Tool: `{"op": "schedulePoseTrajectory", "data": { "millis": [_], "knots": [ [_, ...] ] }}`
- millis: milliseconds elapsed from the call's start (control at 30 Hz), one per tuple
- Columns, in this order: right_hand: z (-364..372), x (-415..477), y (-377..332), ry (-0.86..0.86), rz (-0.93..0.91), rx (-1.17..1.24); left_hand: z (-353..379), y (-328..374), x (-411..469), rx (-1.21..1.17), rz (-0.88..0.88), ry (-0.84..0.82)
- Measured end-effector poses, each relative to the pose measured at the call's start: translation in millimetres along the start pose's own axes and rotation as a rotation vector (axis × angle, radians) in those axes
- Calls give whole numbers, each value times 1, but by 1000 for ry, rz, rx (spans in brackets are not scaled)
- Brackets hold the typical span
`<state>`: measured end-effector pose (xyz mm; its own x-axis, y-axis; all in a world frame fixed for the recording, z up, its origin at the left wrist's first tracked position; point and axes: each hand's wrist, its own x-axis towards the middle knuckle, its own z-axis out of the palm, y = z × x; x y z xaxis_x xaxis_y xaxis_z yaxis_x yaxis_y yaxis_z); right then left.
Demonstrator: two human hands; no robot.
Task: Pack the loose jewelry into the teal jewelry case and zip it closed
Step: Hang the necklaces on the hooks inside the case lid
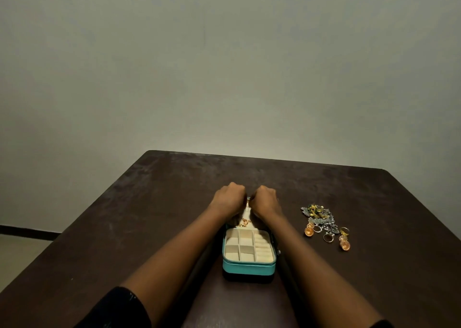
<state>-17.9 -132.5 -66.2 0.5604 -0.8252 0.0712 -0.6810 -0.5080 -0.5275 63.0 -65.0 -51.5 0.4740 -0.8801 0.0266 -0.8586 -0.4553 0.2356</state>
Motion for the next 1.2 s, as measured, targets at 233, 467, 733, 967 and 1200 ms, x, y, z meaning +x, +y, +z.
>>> {"op": "schedulePoseTrajectory", "data": {
  "millis": [233, 467, 733, 967, 1200],
  "knots": [
    [-4, -1, -2, -39, 22, -11, -10, 1, -3, 87, 78, -103],
    [-10, -8, 1, -86, 15, 16, -13, -10, -1, -17, 83, -232],
    [-17, -22, 1, -94, 5, -11, -11, -6, -14, -153, -4, -234],
    [-23, -32, 3, -82, 30, 54, -5, -17, -24, -370, -332, 13],
    [-33, -40, 1, -68, 66, 90, 3, -15, -35, -748, -473, -142]
  ]
}}
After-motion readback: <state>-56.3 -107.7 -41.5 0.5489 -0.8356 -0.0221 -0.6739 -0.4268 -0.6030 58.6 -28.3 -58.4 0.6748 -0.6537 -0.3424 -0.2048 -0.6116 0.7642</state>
